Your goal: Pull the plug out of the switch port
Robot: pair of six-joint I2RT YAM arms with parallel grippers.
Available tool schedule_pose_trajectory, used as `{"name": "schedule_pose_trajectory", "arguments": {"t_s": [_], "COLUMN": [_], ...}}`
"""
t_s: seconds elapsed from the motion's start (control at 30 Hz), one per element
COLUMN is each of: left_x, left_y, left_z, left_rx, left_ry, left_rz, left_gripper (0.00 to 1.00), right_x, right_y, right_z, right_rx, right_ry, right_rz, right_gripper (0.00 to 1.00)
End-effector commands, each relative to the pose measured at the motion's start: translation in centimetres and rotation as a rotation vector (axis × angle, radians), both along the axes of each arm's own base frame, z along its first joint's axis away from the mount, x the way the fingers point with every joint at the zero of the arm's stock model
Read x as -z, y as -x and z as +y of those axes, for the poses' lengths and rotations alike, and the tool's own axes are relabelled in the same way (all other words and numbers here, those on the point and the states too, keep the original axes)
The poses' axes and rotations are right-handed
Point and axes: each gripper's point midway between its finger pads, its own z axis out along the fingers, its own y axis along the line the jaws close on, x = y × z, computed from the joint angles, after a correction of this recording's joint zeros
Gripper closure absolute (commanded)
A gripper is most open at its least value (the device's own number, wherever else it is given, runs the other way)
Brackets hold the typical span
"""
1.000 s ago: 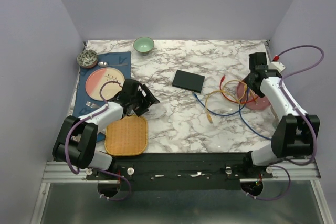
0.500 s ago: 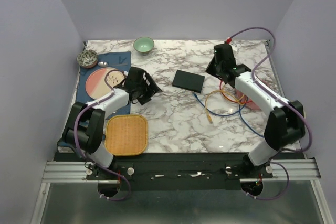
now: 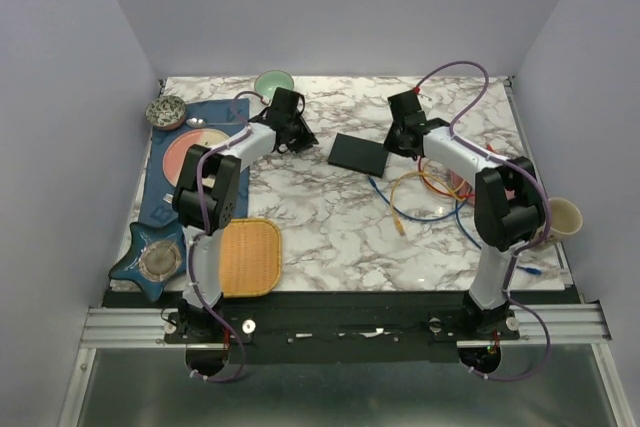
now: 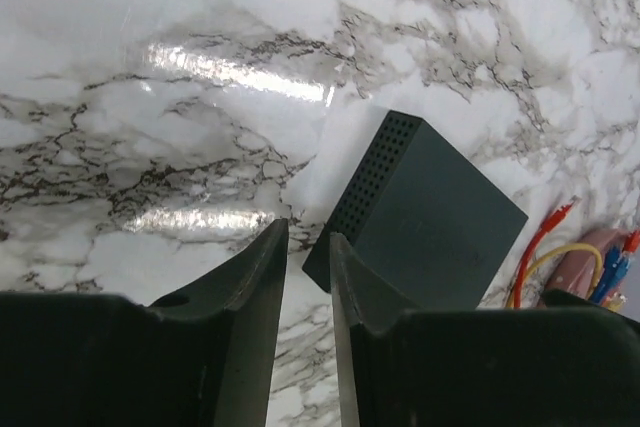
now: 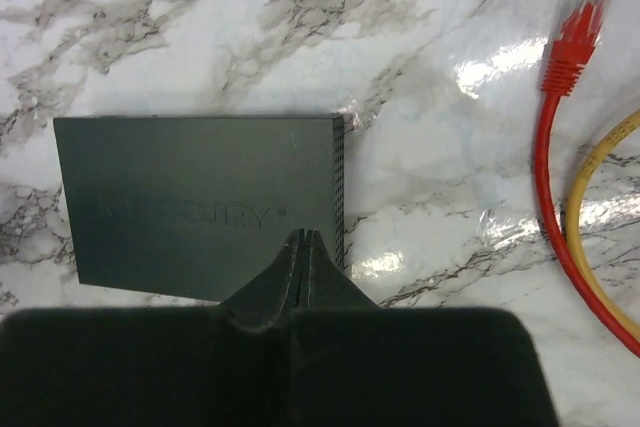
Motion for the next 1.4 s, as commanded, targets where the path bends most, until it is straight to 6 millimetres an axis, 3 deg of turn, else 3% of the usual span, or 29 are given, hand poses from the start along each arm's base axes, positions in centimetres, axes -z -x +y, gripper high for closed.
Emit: {"name": "schedule_pose_trajectory", "arguments": {"t_s": [0.0, 0.13, 0.33, 0.4, 0.6, 0.7, 0.73, 0.77, 0.83, 0.9, 0.93, 1.07, 1.13, 1.27, 1.3, 1.33, 1.37], "left_x": [2.5, 3.3, 5.1, 4.7, 3.0, 2.3, 3.1, 2.2, 2.9, 1.9, 2.7, 1.7, 2.0, 1.7, 1.9, 2.7, 2.2], "left_y": [-1.0, -1.5, -0.6, -0.8, -0.4, 0.3, 1.2, 1.1, 2.1, 2.3, 2.9, 3.5, 4.1, 6.0, 6.5, 7.6, 8.1], "left_z": [0.4, -0.1, -1.1, -1.7, -5.0, -5.2, -4.8, -4.6, -3.7, -2.6, -1.9, 0.3, 0.8, 1.7, 2.0, 2.4, 2.5], "left_rx": [-0.004, 0.008, 0.032, 0.045, 0.153, 0.16, 0.153, 0.152, 0.134, 0.112, 0.093, 0.047, 0.044, 0.05, 0.046, 0.039, 0.04], "left_ry": [-0.055, -0.043, 0.003, 0.035, 0.231, 0.251, 0.243, 0.248, 0.236, 0.239, 0.225, 0.21, 0.204, 0.174, 0.168, 0.157, 0.158], "left_rz": [0.061, 0.07, 0.106, 0.083, 0.031, 0.021, 0.048, 0.017, 0.036, 0.013, 0.031, 0.013, 0.028, 0.039, 0.048, 0.071, 0.062], "left_gripper": [0.67, 0.67, 0.68, 0.69, 0.69, 0.69, 0.69, 0.69, 0.69, 0.69, 0.69, 0.69, 0.69, 0.69, 0.69, 0.69, 0.69], "right_x": [1.8, 3.9, 5.9, 6.3, 6.0, 5.7, 5.7, 5.8, 5.9, 5.9, 5.6, 5.4, 5.6, 6.6, 7.6, 7.8, 7.6], "right_y": [-0.2, 0.4, 0.5, 0.5, -0.5, -0.8, -0.8, -0.3, -0.4, 0.2, 0.1, 1.5, 2.7, 6.8, 8.1, 8.9, 9.9], "right_z": [-1.8, -2.7, -1.6, -0.9, 4.0, 7.2, 8.0, 9.2, 10.4, 12.0, 12.6, 15.7, 16.7, 18.5, 18.2, 18.3, 18.7], "right_rx": [0.05, 0.059, 0.03, 0.002, -0.151, -0.258, -0.283, -0.321, -0.346, -0.389, -0.407, -0.485, -0.511, -0.549, -0.551, -0.558, -0.565], "right_ry": [0.082, 0.103, 0.067, 0.043, -0.123, -0.158, -0.17, -0.18, -0.184, -0.184, -0.186, -0.183, -0.176, -0.157, -0.15, -0.15, -0.156], "right_rz": [0.039, 0.103, 0.17, 0.188, 0.168, 0.155, 0.157, 0.167, 0.164, 0.165, 0.156, 0.157, 0.171, 0.219, 0.248, 0.257, 0.26], "right_gripper": [0.99, 0.99, 0.99, 0.99, 0.99, 0.99, 0.99, 0.99, 0.99, 0.99, 0.99, 0.99, 0.99, 0.99, 0.99, 0.99, 0.99]}}
